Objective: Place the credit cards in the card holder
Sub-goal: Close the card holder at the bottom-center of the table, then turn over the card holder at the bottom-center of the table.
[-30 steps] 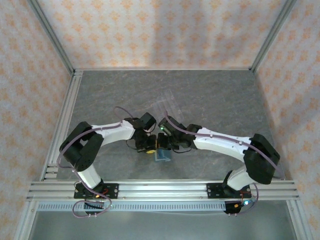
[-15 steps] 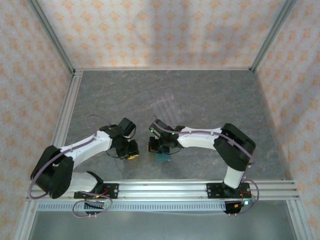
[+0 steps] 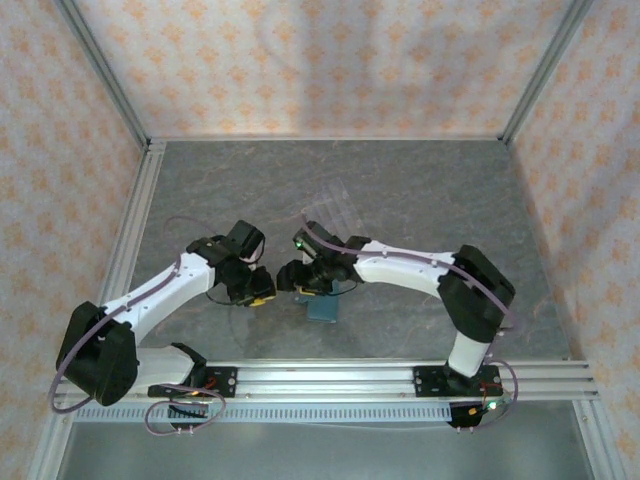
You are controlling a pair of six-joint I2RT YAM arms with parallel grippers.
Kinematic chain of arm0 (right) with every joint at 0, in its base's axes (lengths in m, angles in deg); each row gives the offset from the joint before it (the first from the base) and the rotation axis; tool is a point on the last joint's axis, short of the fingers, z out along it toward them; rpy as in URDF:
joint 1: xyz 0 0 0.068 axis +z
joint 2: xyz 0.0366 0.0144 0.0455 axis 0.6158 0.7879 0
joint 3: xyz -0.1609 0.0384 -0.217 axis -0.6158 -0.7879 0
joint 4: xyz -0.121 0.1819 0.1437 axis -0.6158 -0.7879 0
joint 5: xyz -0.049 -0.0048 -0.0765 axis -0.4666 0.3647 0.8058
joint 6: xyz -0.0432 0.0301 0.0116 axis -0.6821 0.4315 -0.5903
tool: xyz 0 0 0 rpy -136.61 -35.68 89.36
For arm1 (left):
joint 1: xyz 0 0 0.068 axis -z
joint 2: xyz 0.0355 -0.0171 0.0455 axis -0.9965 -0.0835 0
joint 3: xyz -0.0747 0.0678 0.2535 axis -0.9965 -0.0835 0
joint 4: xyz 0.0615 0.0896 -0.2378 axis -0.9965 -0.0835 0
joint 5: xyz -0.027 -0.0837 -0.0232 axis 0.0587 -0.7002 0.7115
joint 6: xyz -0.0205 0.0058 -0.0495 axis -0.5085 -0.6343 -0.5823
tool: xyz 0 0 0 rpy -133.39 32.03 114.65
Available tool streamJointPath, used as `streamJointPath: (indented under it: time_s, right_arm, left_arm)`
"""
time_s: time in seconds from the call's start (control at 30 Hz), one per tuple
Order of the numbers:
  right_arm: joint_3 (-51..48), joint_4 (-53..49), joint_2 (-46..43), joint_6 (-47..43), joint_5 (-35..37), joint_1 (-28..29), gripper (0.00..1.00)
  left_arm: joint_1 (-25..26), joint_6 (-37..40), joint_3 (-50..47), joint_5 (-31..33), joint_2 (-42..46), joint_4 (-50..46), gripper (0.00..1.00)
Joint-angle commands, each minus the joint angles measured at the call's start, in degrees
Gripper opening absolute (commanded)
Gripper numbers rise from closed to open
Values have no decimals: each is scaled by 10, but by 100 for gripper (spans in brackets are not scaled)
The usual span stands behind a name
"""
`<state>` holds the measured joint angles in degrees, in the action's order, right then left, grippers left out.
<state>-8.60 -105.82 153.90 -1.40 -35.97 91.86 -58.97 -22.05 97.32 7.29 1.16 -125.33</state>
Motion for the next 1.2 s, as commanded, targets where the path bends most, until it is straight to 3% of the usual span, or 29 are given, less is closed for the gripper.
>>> streamJointPath:
  time_s: [0.0,0.23,0.4,0.57,0.67,0.9,1.17]
  right_arm:
    - [26,-78,-57,-22,-11,-14,66]
    - [-34,-140,-148,-17,21,-63,64]
    - [-141,-97,-209,-4,2,-99,57]
    - [-196,-64,-206,-10,-40,-122,54]
    - [-224,-26,-207,-8,-46,-122,56]
    - [-265,50,-189,-10,-68,-124,62]
    - [-270,139,-106,-15,-91,-124,65]
  left_arm:
    - [-1,22,26,1,10,-47,25]
    - [28,13,71,-29,4,-29,28]
    - [109,-17,145,-13,-89,9,26]
    - [145,-34,204,-17,-196,33,18]
    - [146,-31,211,-12,-238,30,13]
    - [143,-20,170,1,-298,57,11]
    - [132,-12,108,1,-317,94,10]
